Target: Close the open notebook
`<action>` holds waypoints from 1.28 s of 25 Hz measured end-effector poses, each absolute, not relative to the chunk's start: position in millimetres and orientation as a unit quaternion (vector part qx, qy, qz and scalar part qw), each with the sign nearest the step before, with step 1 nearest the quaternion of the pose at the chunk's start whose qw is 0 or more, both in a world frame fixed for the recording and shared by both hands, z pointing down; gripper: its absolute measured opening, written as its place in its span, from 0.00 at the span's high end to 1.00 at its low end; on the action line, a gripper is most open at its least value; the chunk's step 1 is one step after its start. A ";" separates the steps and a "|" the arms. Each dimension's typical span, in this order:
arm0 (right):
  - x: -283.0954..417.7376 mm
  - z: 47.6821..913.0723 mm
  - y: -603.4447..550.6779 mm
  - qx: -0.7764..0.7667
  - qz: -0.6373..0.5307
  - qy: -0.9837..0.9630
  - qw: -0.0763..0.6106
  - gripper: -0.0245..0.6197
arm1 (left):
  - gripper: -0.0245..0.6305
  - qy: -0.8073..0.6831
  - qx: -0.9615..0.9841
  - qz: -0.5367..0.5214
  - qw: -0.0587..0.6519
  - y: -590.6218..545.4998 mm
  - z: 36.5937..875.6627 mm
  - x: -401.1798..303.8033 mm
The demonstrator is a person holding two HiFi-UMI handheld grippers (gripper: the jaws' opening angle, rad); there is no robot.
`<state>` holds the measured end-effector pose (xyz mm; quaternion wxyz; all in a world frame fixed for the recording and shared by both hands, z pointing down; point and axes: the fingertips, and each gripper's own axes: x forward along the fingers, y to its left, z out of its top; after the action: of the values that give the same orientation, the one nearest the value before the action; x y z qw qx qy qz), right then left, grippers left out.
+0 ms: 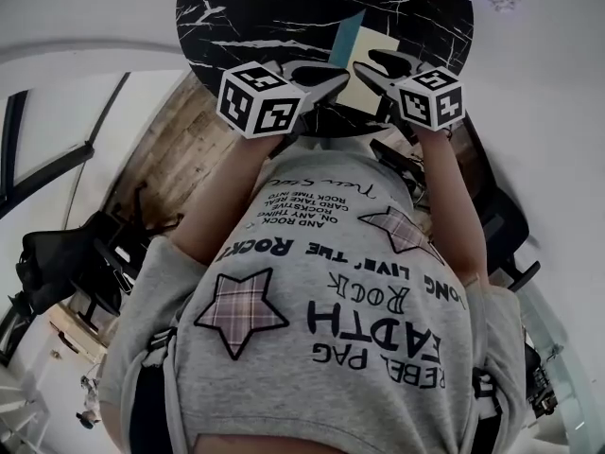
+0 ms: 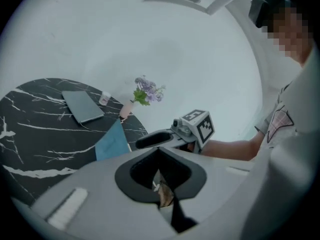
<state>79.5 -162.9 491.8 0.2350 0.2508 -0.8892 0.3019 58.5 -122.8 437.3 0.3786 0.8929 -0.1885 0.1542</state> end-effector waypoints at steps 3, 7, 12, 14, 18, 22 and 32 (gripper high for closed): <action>67.4 485.0 -163.8 0.244 0.318 -0.886 0.233 0.70 | 0.95 -0.227 0.891 0.157 0.361 -140.3 434.2 36.1; 68.0 499.3 -161.7 0.245 0.330 -0.871 0.270 0.75 | 0.95 -0.258 0.882 0.157 0.361 -152.5 439.3 15.9; 82.4 507.7 -161.0 0.256 0.335 -0.860 0.288 0.83 | 0.95 -0.282 0.871 0.164 0.367 -156.7 453.9 3.7; 90.4 511.5 -159.2 0.261 0.337 -0.854 0.299 0.84 | 0.95 -0.287 0.867 0.167 0.371 -156.1 459.0 1.1; 108.5 524.6 -156.5 0.274 0.343 -0.839 0.322 0.85 | 0.95 -0.294 0.860 0.178 0.377 -157.4 471.0 -2.7; 126.2 541.9 -153.9 0.288 0.342 -0.826 0.344 0.85 | 0.95 -0.292 0.858 0.179 0.382 -158.8 478.3 -2.7; 155.7 590.8 -150.1 0.316 0.348 -0.780 0.412 0.85 | 0.95 -0.286 0.854 0.178 0.396 -154.1 488.0 -6.5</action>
<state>155.7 -150.1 590.8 0.4118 0.3165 -0.7805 0.3481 -6.5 -154.1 488.0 0.3964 0.8539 -0.2863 0.1784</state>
